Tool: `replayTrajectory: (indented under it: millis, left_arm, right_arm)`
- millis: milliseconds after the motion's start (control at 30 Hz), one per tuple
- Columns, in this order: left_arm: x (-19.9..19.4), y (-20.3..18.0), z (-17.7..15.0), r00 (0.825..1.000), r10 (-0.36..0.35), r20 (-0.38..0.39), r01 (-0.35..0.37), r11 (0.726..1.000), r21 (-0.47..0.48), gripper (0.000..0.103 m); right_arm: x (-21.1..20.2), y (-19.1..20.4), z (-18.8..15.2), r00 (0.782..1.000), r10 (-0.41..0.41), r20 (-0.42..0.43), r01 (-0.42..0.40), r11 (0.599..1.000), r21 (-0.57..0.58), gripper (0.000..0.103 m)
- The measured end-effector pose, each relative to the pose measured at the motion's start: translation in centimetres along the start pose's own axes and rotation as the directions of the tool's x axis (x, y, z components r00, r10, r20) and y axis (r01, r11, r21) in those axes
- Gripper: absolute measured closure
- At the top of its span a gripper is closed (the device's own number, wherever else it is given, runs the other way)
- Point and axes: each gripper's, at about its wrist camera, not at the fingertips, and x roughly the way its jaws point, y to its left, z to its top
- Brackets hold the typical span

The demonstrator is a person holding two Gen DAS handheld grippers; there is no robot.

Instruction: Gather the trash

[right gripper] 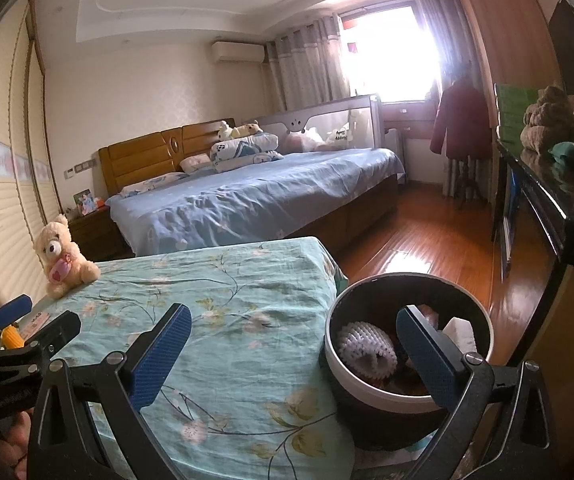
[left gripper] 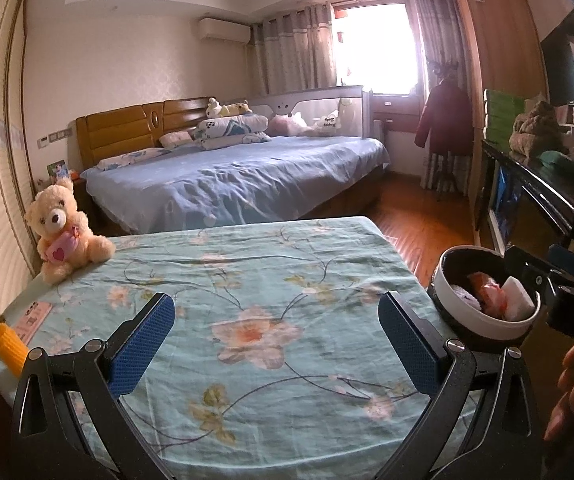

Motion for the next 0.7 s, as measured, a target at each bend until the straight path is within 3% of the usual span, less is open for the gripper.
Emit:
replayTrajectory:
  millis: [700]
  left_arm:
    - [0.0,0.05,0.21,1.0,0.008,0.009,-0.008,1.0,-0.008,0.0]
  right_arm:
    - [-0.11,-0.07,-0.07,1.0,-0.002,-0.011,0.002,1.0,0.003,0.0]
